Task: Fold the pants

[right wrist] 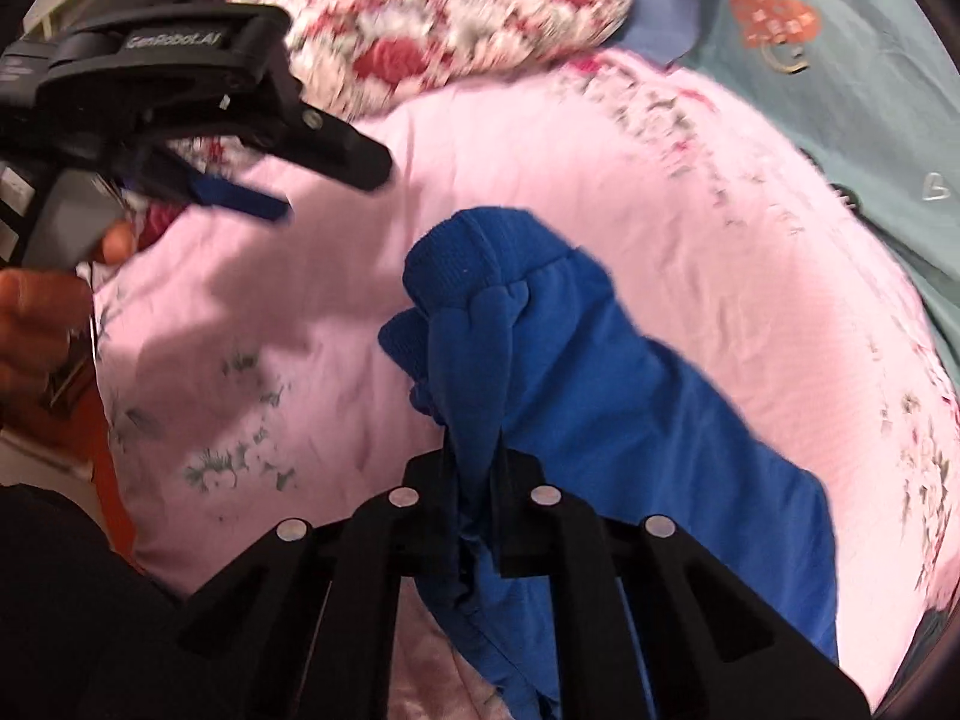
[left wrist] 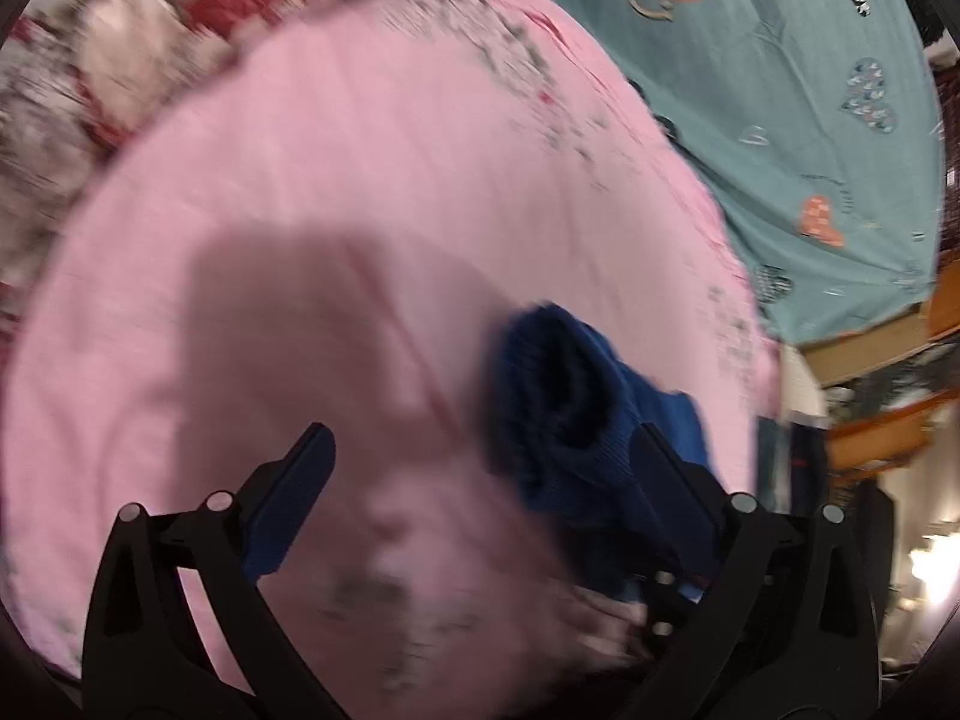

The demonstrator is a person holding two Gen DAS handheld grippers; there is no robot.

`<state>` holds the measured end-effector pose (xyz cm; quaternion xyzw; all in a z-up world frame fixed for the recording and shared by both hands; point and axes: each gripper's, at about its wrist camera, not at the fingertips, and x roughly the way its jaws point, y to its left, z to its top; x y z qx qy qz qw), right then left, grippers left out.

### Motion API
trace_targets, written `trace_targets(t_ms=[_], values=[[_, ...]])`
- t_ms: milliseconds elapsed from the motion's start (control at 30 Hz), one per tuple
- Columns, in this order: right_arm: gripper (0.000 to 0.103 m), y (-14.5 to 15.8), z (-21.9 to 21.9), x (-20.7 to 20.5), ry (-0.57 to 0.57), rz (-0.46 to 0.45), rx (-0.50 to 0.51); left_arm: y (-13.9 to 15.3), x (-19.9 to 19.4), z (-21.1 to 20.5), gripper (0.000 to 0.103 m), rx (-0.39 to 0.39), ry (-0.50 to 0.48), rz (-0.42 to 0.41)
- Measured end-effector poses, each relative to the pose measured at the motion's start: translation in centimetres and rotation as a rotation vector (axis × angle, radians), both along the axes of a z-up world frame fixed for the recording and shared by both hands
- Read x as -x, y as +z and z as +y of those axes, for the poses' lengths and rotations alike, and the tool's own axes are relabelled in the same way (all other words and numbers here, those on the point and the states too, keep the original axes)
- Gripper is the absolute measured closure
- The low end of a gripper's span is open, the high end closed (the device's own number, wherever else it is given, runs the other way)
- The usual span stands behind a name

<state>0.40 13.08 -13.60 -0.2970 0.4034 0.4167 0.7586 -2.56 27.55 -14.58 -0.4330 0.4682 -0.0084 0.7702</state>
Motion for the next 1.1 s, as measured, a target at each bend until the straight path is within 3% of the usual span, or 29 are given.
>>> trace_targets(t_ms=[100,200,300,333,367,467,700,833,967,1100], values=[[0.096,0.5,-0.5,0.6,0.003,-0.022,-0.011,-1.3,-1.7,-1.6,0.002,0.192,-0.069,0.001],[0.096,0.8,-1.1,1.4,0.015,-0.038,-0.013,-2.7,-3.5,-3.2,0.002,0.3,-0.116,0.039],[0.096,0.9,-1.4,1.8,0.017,-0.053,-0.015,-3.4,-4.9,-4.7,0.003,0.29,-0.133,0.06],[0.096,1.1,-1.6,2.0,0.014,-0.06,-0.019,-3.4,-5.3,-4.9,0.011,0.286,-0.135,0.06],[0.096,1.2,-1.7,2.1,0.01,-0.067,-0.022,-3.3,-5.7,-5.3,0.037,0.278,-0.144,0.058],[0.096,1.6,-2.4,1.6,-0.024,-0.079,-0.04,-3.0,-6.2,-5.8,0.056,0.265,-0.164,0.06],[0.096,4.1,-5.0,1.7,-0.077,-0.098,-0.138,1.5,-6.2,-6.6,0.059,0.245,-0.209,0.018],[0.096,6.4,-8.7,1.1,-0.183,-0.085,-0.248,5.4,-7.1,-9.0,0.059,0.202,-0.279,-0.049],[0.096,7.7,-13.7,0.5,-0.317,-0.048,-0.334,9.2,-9.4,-14.0,0.06,0.174,-0.387,-0.108],[0.096,7.9,-19.8,-0.1,-0.478,0.029,-0.411,10.8,-11.4,-20.2,0.06,0.181,-0.521,-0.139]])
